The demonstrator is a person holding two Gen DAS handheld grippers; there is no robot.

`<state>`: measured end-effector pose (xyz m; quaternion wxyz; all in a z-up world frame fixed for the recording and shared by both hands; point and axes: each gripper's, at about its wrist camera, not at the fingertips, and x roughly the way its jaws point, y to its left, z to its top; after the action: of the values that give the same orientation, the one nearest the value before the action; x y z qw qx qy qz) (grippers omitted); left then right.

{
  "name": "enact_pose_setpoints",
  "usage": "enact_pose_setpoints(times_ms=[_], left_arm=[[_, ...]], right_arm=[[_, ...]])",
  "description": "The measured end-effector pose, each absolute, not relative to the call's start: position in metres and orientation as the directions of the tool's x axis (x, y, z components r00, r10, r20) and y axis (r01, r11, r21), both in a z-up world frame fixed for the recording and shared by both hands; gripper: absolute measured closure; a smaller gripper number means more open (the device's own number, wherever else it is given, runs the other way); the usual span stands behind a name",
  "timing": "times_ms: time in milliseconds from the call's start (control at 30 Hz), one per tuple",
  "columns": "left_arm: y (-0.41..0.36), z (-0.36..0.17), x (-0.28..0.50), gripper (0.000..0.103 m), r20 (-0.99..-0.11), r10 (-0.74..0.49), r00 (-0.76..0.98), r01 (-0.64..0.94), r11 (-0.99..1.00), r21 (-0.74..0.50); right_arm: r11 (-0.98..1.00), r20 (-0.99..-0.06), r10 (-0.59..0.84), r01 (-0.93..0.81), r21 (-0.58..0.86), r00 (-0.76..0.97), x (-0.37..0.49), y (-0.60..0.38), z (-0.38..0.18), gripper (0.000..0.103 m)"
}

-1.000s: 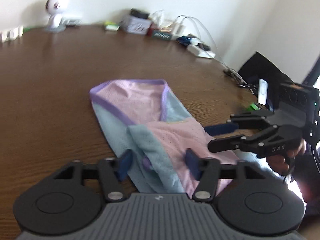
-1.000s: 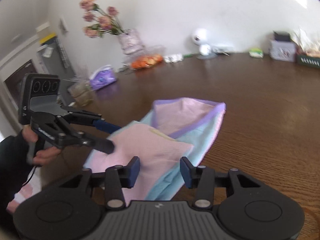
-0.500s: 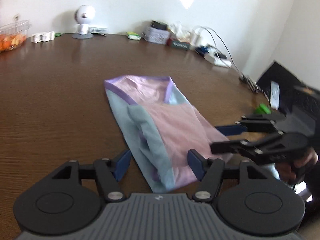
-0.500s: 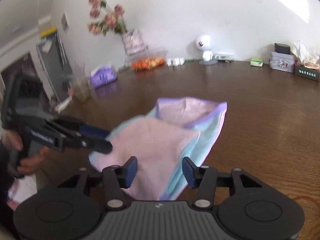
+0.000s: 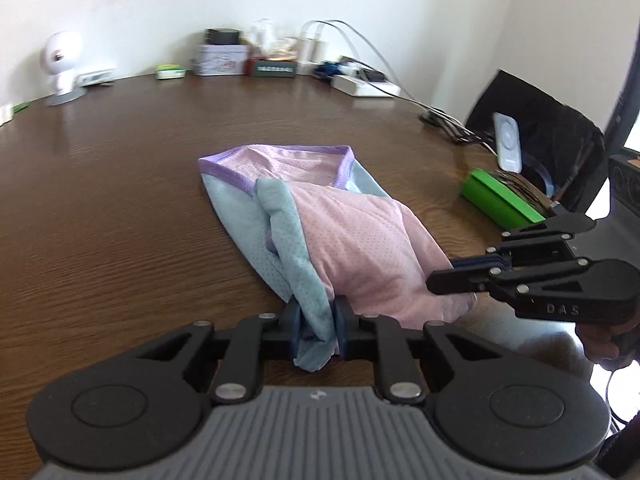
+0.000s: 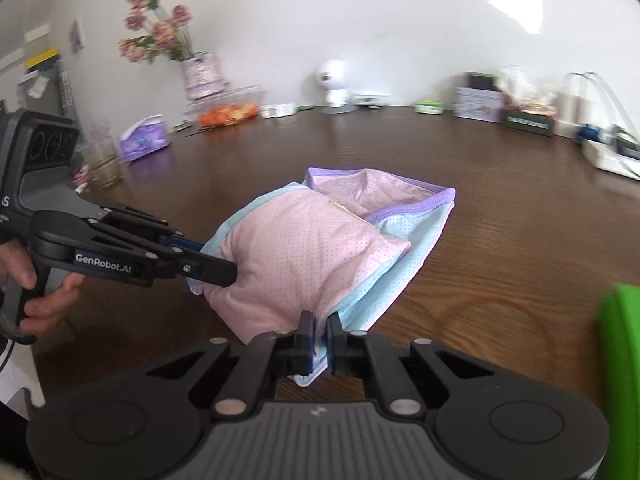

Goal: Fold clothes

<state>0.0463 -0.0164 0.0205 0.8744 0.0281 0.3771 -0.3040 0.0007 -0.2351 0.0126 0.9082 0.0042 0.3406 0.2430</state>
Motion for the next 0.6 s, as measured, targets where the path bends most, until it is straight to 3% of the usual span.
enact_pose_setpoints(times_ms=[167, 200, 233, 300, 367, 433, 467, 500, 600], left_arm=[[-0.023, 0.015, 0.031, 0.079, -0.655, -0.500, 0.567, 0.541, 0.825, -0.161], [-0.022, 0.014, 0.030, 0.072, -0.647, -0.468, 0.603, 0.509, 0.849, -0.139], [-0.023, 0.013, 0.028, 0.056, -0.640, -0.426, 0.640, 0.479, 0.872, -0.101], [-0.027, 0.009, 0.023, 0.043, -0.620, -0.388, 0.682, 0.481, 0.876, -0.018], [-0.030, 0.006, 0.020, 0.022, -0.606, -0.374, 0.702, 0.490, 0.871, 0.031], [-0.029, 0.007, 0.020, 0.014, -0.601, -0.392, 0.696, 0.507, 0.862, 0.025], [-0.031, 0.008, 0.019, 0.001, -0.599, -0.393, 0.697, 0.513, 0.858, 0.033], [-0.033, 0.008, 0.018, 0.000, -0.602, -0.394, 0.695, 0.521, 0.853, 0.042], [-0.042, 0.005, 0.018, 0.001, -0.627, -0.377, 0.681, 0.534, 0.842, 0.074]], right_arm=[[0.909, -0.602, 0.397, -0.388, 0.153, 0.693, 0.000, -0.256, 0.009, 0.098], [0.907, -0.597, 0.396, -0.399, 0.136, 0.698, 0.002, -0.254, 0.008, 0.098], [0.902, -0.592, 0.397, -0.417, 0.111, 0.702, 0.006, -0.251, 0.007, 0.097], [0.884, -0.576, 0.420, -0.460, 0.086, 0.701, 0.010, -0.249, 0.008, 0.093], [0.863, -0.546, 0.470, -0.490, 0.120, 0.694, 0.012, -0.257, 0.012, 0.073], [0.835, -0.524, 0.520, -0.529, 0.148, 0.674, 0.011, -0.266, 0.015, 0.032], [0.819, -0.523, 0.539, -0.555, 0.144, 0.660, 0.010, -0.269, 0.016, 0.024], [0.804, -0.534, 0.550, -0.581, 0.130, 0.642, 0.008, -0.269, 0.015, 0.013], [0.769, -0.591, 0.540, -0.636, 0.059, 0.599, 0.008, -0.263, 0.012, 0.011]])
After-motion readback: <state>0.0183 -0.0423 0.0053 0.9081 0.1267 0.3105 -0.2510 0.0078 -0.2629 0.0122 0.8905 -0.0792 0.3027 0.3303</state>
